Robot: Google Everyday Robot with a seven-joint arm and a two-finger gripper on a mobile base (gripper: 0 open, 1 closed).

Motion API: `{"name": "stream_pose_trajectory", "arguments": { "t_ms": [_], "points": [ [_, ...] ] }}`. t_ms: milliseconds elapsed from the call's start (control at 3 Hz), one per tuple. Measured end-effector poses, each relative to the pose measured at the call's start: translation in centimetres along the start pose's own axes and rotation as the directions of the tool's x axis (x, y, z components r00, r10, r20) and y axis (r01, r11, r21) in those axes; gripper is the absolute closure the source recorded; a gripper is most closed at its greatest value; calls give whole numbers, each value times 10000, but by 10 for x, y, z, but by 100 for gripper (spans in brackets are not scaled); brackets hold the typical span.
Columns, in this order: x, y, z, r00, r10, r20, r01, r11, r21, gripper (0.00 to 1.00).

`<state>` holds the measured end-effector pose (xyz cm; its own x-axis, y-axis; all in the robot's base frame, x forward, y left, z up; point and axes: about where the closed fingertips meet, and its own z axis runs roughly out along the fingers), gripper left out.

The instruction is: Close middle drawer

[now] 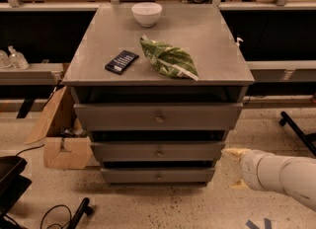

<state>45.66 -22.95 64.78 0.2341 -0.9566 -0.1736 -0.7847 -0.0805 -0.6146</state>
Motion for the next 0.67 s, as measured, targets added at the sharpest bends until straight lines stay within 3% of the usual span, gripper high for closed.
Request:
{"name": "stream_pose_trajectory", "arguments": {
  "t_ms": [333,667],
  "points": [
    [-1,0,0,10000,-14,5,14,10000,-3,0],
    [-1,0,0,10000,-14,5,14,10000,-3,0]
  ]
}}
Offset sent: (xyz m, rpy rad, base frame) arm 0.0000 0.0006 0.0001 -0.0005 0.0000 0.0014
